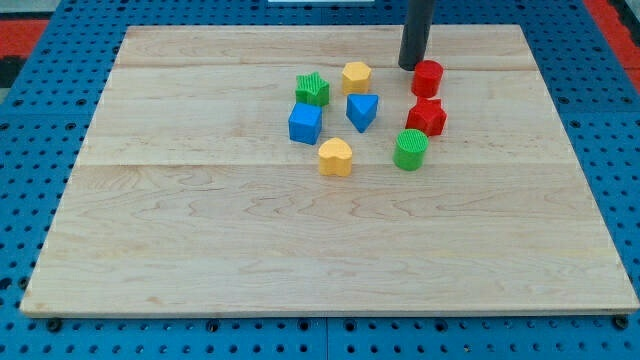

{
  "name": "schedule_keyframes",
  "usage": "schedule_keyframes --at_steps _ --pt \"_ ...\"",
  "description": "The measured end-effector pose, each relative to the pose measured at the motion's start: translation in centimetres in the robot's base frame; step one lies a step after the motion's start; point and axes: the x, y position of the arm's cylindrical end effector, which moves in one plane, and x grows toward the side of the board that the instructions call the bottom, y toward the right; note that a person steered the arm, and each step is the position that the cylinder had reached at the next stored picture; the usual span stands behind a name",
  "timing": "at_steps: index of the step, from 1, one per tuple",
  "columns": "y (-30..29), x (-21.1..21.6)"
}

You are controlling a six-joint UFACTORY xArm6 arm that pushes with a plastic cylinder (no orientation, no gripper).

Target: Slide the yellow hexagon closer to the blue triangle

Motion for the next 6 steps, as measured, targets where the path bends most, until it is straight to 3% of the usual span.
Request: schedule_keyframes --at_steps 6 --pt "-3.5 -3.1"
